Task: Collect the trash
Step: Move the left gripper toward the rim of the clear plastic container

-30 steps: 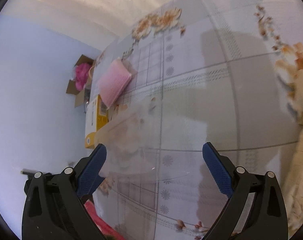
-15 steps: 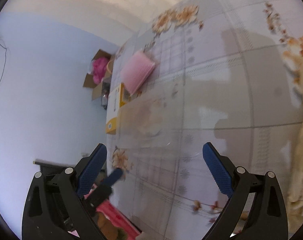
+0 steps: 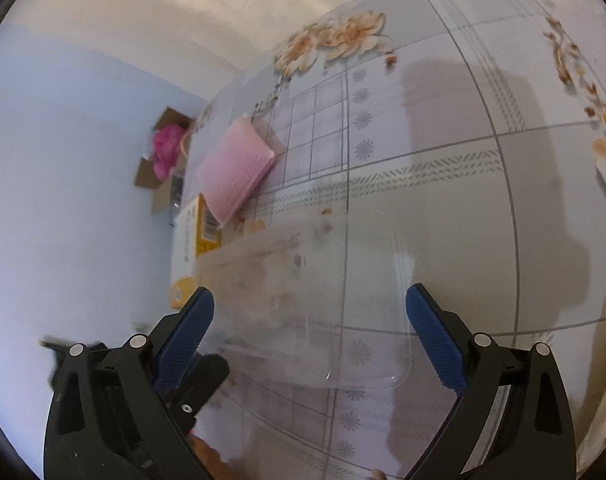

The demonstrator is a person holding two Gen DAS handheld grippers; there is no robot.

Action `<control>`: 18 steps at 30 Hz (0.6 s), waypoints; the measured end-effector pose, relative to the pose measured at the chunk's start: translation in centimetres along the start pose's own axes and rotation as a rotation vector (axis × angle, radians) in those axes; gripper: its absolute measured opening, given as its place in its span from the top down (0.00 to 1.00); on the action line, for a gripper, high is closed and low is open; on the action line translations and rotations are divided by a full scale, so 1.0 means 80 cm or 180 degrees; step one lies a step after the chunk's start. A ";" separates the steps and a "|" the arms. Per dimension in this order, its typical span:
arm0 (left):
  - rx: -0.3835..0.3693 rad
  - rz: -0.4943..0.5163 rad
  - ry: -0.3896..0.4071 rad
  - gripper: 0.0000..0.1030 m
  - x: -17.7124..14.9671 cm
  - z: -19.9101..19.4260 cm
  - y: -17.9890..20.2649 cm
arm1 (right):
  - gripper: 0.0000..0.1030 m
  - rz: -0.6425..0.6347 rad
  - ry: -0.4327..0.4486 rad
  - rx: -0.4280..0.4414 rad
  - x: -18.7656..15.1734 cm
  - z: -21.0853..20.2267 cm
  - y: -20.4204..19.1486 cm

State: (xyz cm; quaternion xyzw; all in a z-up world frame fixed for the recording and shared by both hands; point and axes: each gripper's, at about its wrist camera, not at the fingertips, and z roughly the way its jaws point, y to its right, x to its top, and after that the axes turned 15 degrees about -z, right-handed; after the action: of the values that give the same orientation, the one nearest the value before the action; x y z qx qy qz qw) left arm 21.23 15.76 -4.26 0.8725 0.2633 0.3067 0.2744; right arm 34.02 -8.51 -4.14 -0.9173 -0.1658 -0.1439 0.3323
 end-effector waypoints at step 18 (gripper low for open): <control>-0.0566 -0.0133 -0.0812 0.26 -0.078 -0.067 -0.006 | 0.10 0.0000 -0.0106 0.0207 -0.066 -0.078 -0.035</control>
State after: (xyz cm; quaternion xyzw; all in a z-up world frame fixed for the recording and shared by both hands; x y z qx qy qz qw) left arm 13.31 13.87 -3.44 0.8711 0.2162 0.2096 0.3880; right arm 27.16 -11.68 0.10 -0.9083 -0.1758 -0.1232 0.3592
